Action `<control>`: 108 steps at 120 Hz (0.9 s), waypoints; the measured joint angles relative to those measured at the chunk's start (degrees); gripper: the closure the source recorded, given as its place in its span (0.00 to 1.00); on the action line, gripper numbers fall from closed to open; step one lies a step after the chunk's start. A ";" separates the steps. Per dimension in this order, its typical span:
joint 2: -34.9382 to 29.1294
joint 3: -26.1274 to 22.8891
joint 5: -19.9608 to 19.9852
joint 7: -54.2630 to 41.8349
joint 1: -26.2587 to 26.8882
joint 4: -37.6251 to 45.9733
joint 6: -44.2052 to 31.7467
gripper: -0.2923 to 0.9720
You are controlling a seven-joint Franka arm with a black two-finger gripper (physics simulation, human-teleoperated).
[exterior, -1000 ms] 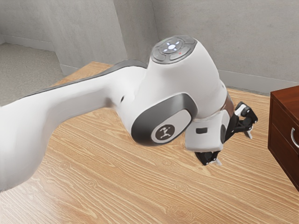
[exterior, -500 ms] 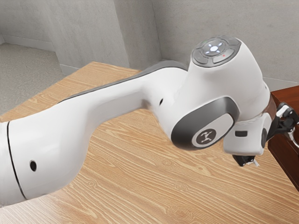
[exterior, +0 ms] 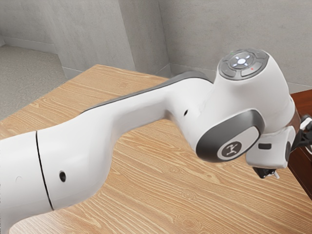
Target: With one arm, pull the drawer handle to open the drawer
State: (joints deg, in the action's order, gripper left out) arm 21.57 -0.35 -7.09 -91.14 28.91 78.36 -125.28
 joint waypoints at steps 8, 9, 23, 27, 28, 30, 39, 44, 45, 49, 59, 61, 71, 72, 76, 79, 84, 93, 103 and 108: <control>0.83 0.00 -0.01 -0.08 -0.14 -1.17 -0.23 0.23; 0.90 0.00 -0.01 -0.09 -0.16 -1.26 -0.26 0.23; 2.01 0.00 -0.02 -0.20 -0.48 -1.72 -0.51 0.23; 2.41 0.00 -0.02 -0.22 -0.50 -1.75 -0.58 0.23; 2.49 0.00 -0.02 -0.23 -0.50 -1.76 -0.60 0.22; 2.67 0.02 0.00 -0.24 -0.49 -1.77 -0.67 0.22; 3.21 0.03 0.01 -0.30 -0.52 -1.83 -1.00 0.22; 3.40 0.06 -0.03 -0.33 -0.63 -1.85 -1.14 0.23; 3.42 0.08 -0.03 -0.33 -0.65 -1.86 -1.17 0.23; 3.47 0.16 -0.06 -0.35 -0.71 -1.82 -1.25 0.23; 3.37 0.35 -0.15 -0.40 -0.82 -1.47 -1.40 0.23; 3.29 0.37 -0.16 -0.41 -0.82 -1.37 -1.42 0.23; 2.61 0.44 -0.18 -0.45 -0.82 -0.45 -1.50 0.23; 2.48 0.45 -0.19 -0.45 -0.83 -0.29 -1.50 0.24; 1.89 0.48 -0.18 -0.47 -0.85 0.38 -1.52 0.24; 1.48 0.50 -0.16 -0.48 -0.86 0.87 -1.54 0.25; 0.83 0.56 -0.14 -0.49 -0.91 1.75 -1.55 0.24; -0.54 0.56 -0.19 -0.52 -1.33 3.82 -1.59 0.23; -1.62 0.49 -0.39 -0.55 -1.79 5.90 -1.67 0.22; -2.18 0.49 -0.39 -0.56 -1.92 6.94 -1.72 0.20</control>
State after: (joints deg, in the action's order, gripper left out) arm 19.38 0.14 -7.49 -91.70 26.99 85.30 -127.00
